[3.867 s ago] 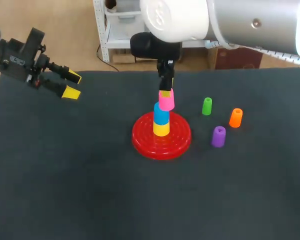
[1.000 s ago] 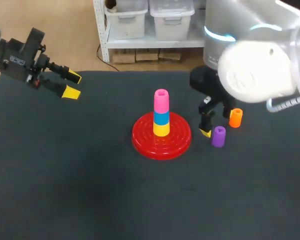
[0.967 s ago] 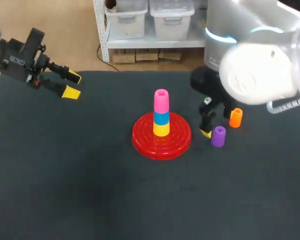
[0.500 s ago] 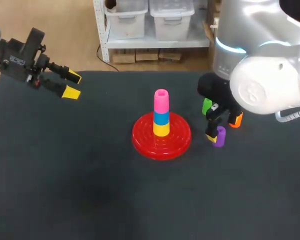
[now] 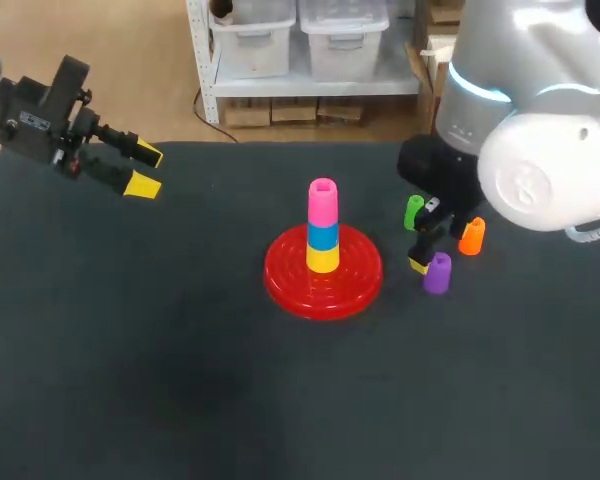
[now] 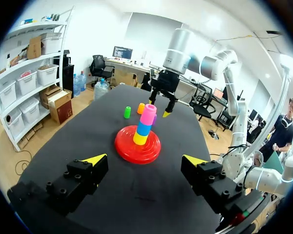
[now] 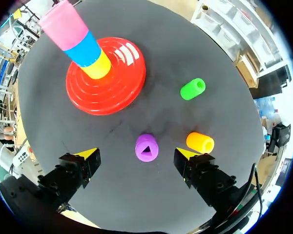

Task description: Pick up and stack the cylinders on the red base in this order: pink,purple,orange,green

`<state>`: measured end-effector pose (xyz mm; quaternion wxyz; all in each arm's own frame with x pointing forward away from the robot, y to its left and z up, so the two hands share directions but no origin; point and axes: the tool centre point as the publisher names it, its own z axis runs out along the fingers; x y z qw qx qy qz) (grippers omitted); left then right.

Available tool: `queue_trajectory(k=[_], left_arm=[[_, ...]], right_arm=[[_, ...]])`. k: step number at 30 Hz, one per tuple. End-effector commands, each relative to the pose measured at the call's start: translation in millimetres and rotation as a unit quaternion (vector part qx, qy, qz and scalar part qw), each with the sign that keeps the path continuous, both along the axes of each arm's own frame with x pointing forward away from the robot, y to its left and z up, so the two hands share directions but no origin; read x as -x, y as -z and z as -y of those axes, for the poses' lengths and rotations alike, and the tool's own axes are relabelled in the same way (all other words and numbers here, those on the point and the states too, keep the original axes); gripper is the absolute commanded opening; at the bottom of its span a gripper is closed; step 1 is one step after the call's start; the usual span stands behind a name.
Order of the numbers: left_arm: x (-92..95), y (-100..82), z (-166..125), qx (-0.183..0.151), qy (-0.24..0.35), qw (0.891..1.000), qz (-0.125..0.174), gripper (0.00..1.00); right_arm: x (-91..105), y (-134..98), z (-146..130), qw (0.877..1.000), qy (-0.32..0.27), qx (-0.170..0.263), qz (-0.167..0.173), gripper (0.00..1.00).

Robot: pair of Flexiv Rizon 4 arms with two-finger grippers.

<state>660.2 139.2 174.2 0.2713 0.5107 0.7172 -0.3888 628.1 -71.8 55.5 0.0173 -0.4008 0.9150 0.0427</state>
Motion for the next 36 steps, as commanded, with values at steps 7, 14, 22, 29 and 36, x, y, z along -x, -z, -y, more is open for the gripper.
queue_trajectory(k=[7,14,22,29,36], left_arm=[[-1.8,1.0,-1,0.001,0.003,1.0,-0.001,1.0],[-1.8,1.0,-1,0.001,0.003,1.0,-0.001,1.0],[-1.8,1.0,-1,0.001,0.003,1.0,-0.001,1.0],[-1.8,1.0,-1,0.001,0.003,1.0,-0.001,1.0],[-1.8,1.0,-1,0.001,0.003,1.0,-0.001,1.0]], right_arm=[[5.7,0,3,1.0,-0.001,0.0,0.01,1.0],[4.2,-3,10,1.0,0.004,0.026,-0.003,1.0],[4.2,1,11,0.999,0.002,0.04,0.009,1.0],[3.3,10,9,0.999,0.001,0.037,0.008,1.0],[-0.5,21,13,0.999,0.009,0.034,-0.014,1.0]])
